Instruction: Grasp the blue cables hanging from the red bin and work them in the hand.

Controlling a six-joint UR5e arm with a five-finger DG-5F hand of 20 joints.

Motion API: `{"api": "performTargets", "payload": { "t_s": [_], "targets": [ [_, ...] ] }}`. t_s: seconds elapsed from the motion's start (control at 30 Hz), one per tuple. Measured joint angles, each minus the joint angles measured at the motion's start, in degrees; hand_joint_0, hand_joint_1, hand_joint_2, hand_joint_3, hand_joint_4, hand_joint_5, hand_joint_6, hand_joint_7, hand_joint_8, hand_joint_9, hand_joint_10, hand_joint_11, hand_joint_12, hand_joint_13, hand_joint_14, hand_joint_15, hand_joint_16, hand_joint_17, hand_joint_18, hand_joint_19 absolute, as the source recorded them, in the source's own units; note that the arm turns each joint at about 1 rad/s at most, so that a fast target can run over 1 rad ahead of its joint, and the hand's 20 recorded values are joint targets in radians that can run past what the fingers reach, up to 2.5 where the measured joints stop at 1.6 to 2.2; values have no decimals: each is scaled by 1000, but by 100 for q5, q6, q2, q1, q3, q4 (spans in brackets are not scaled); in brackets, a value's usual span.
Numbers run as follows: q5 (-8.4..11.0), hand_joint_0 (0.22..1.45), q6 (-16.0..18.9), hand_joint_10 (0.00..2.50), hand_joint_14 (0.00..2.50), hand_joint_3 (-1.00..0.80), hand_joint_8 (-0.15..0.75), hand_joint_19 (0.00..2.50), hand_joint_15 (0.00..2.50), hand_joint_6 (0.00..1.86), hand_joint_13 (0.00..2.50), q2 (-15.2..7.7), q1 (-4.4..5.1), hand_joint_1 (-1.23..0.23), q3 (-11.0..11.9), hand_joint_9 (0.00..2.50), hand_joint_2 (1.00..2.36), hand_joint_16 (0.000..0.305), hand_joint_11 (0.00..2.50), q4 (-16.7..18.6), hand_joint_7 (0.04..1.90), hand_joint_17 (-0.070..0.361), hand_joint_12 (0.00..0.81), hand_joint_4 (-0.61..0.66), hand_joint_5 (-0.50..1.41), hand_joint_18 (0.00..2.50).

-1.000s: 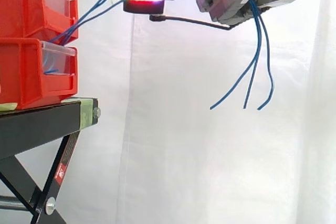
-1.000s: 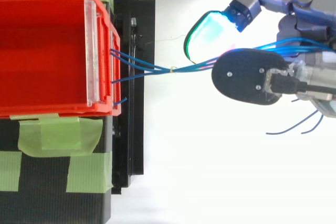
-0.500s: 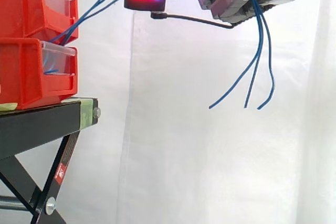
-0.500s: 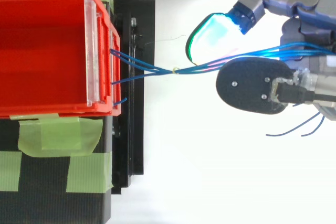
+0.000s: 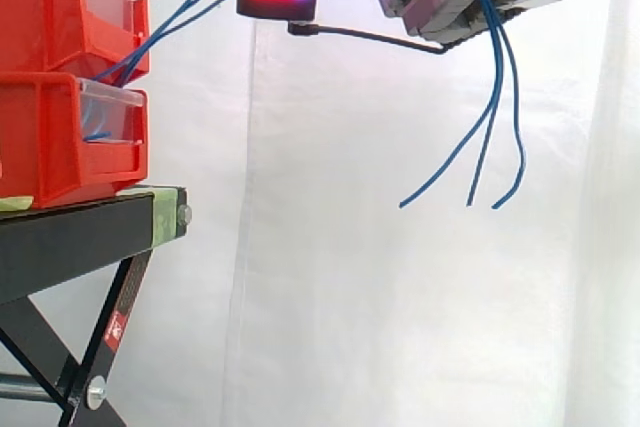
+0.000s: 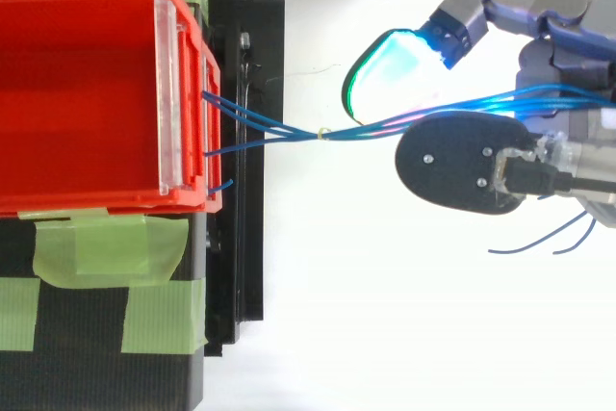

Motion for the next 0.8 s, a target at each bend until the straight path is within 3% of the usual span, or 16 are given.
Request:
{"api": "performTargets", "payload": {
  "t_s": [0.5,0.8],
  "targets": [
    [91,942,0,2500,2500,-808,479,1433,1355,0,980,1,63,-668,0,664,1009,50,2500,0,1355,112,454,352,366,1636],
    [147,927,-14,2500,2500,-846,474,1427,1365,135,1008,-3,106,-695,0,712,1007,51,2500,0,1345,116,456,324,425,1670]
  ]
}}
